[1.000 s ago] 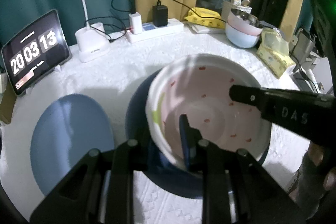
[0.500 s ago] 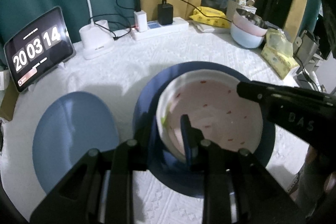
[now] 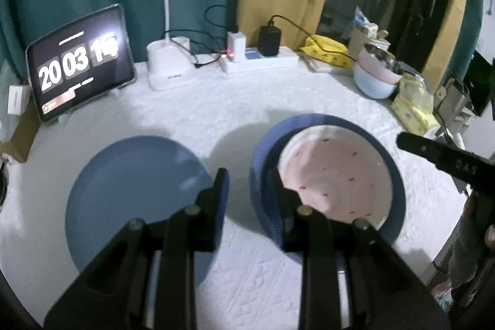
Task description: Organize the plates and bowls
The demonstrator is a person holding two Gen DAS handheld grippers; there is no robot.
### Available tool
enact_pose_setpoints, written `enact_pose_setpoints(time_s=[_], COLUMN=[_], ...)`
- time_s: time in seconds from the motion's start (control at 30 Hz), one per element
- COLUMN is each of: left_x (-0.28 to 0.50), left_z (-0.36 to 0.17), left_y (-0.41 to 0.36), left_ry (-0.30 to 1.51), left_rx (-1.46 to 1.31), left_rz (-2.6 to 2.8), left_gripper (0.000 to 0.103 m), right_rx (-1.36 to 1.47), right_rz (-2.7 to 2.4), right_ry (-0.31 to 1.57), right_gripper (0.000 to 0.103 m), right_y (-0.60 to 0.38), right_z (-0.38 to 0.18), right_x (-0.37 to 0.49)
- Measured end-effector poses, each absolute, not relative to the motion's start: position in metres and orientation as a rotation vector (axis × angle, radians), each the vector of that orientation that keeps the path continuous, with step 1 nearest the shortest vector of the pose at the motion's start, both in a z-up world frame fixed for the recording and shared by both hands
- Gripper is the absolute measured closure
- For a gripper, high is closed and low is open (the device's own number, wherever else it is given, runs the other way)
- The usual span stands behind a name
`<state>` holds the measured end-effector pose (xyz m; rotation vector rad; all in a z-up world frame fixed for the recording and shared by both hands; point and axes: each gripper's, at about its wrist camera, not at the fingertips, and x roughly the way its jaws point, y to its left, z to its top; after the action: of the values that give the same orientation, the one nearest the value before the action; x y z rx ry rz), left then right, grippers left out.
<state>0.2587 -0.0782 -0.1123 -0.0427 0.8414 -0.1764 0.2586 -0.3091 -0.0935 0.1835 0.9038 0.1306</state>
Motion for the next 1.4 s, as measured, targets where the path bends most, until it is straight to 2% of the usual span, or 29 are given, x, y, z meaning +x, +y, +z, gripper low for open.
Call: enact_pose_setpoints(time_s=[0.57, 0.77, 0.83, 1.1, 1.2, 1.27, 1.33, 1.4], left_x=[0.267, 0.267, 0.267, 0.263, 0.261, 0.261, 0.259, 0.258], left_z=[-0.14, -0.144, -0.144, -0.145, -0.145, -0.145, -0.144, -0.144], left_y=[-0.09, -0.09, -0.089, -0.087, -0.089, -0.091, -0.093, -0.094], left_ry=[0.899, 0.881, 0.88, 0.846, 0.83, 0.823, 0.815, 0.81], left_rx=[0.011, 0.02, 0.015, 0.0, 0.02, 0.022, 0.024, 0.028], left_rz=[-0.195, -0.211, -0.216, -0.241, -0.239, -0.251, -0.259, -0.255], left_gripper=[0.075, 0.075, 0.075, 0.078, 0.079, 0.086, 0.089, 0.089], right_rx=[0.221, 0.224, 0.22, 0.312, 0.324, 0.348, 0.352, 0.335], right_rz=[0.179, 0.174, 0.134, 0.12, 0.129, 0.147, 0.161, 0.154], right_ry=[0.973, 0.963, 0.958, 0.953, 0.95, 0.945, 0.935, 0.926], right_gripper=[0.082, 0.074, 0.068, 0.067, 0.072, 0.08, 0.094, 0.094], right_y=[-0.309, -0.31, -0.309, -0.316, -0.317, -0.316, -0.313, -0.308], right_z=[-0.133, -0.135, -0.135, -0.145, -0.147, -0.148, -0.147, -0.145], right_x=[0.263, 0.263, 0.261, 0.263, 0.263, 0.262, 0.261, 0.259])
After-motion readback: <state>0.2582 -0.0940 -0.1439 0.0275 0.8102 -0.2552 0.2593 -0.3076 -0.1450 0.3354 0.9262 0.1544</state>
